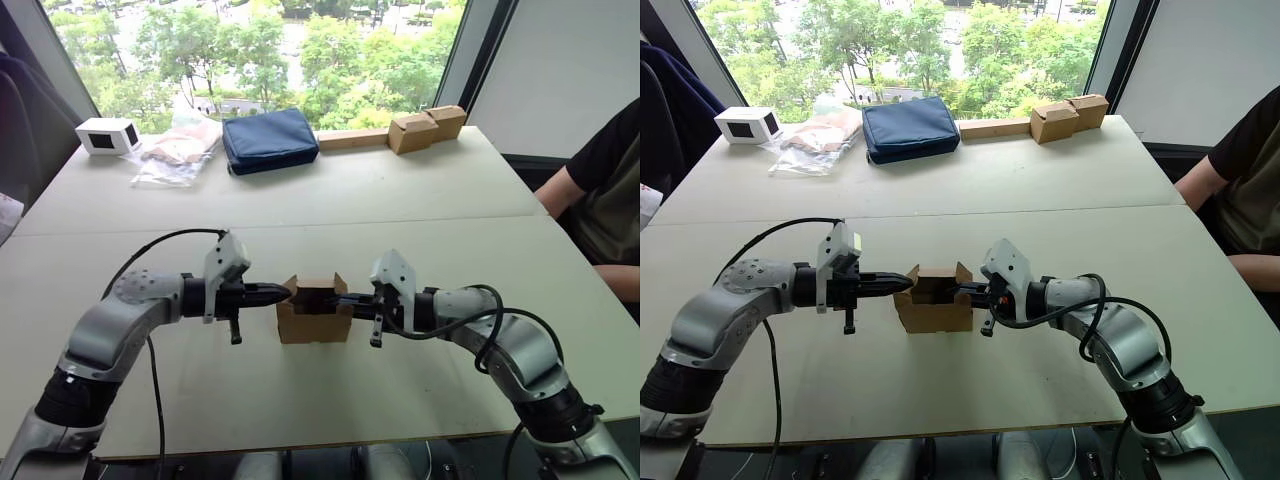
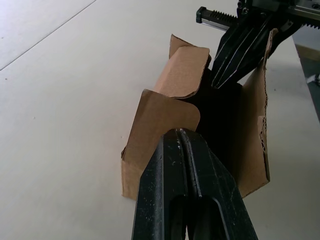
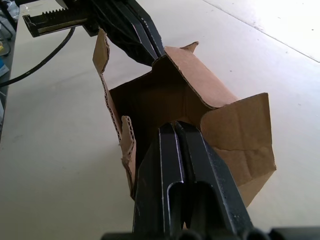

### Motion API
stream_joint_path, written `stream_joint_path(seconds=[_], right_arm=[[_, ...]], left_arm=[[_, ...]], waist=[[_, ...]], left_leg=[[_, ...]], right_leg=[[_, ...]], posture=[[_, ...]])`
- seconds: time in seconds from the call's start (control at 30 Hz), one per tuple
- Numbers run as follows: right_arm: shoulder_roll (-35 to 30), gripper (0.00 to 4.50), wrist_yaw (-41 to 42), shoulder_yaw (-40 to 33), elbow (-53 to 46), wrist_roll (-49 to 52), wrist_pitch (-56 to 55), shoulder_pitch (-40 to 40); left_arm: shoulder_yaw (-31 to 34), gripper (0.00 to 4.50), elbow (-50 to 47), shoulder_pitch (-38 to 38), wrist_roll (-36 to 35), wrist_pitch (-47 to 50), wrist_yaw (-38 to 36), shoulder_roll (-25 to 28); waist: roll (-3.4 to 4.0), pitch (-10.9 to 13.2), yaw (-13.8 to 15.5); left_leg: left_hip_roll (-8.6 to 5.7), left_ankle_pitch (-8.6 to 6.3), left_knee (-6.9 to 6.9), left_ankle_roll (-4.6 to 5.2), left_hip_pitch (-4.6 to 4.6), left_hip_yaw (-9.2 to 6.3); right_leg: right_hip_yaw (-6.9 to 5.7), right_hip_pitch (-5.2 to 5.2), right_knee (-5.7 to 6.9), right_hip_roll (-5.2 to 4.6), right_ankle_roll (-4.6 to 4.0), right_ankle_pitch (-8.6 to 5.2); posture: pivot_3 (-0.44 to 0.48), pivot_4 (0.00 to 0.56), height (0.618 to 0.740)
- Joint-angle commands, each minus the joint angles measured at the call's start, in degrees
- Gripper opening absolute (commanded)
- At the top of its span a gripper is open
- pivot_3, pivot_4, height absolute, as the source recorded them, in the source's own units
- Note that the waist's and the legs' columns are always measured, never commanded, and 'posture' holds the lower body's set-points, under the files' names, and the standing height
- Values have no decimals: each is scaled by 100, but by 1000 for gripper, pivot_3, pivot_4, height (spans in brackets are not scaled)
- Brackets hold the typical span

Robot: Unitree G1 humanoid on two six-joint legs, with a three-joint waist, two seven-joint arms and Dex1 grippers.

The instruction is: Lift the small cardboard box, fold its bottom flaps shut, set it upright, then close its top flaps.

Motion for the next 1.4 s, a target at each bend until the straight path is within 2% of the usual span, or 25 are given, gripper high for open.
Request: stream_joint_path(seconds=[0.03,0.33,0.77,0.9,1.2,1.4], right_arm=[[64,0,-8,-69,44,-47,-121,-57],[19,0,-110,-159,-288,-7,92,-399],[-382,0,-364,389,-790,-805,331,-750],[-316,0,-469,358,-706,-962,278,-830],[-123,0,-565,193,-617,-937,299,-975],[108,0,-536,-109,-721,-502,534,-951]], left_arm=[[-77,41,20,-22,19,-8,-20,-41],[59,41,145,-166,-70,-25,13,-165],[-7,41,-2,-169,-35,-74,27,-297],[-228,41,-46,-52,229,-342,-117,-183],[-404,41,76,-36,436,-554,-108,-286],[-711,41,295,-153,758,-827,-69,-422]], waist=[[0,0,-1],[0,0,-3],[0,0,-24],[0,0,-17],[0,0,-20],[0,0,-12]], left_leg=[[0,0,0,0,0,0],[0,0,1,0,0,0],[1,0,-1,0,-2,0],[1,0,0,0,-2,0],[1,0,-1,1,-2,0],[1,0,-1,1,-2,0]], right_leg=[[0,0,0,0,0,0],[-1,0,0,1,0,0],[0,-5,0,2,0,0],[0,-5,0,2,0,0],[0,-4,0,2,0,0],[0,-4,0,2,0,0]], posture=[[0,150,740],[0,150,740],[0,150,740],[0,150,740],[0,150,740],[0,150,740]])
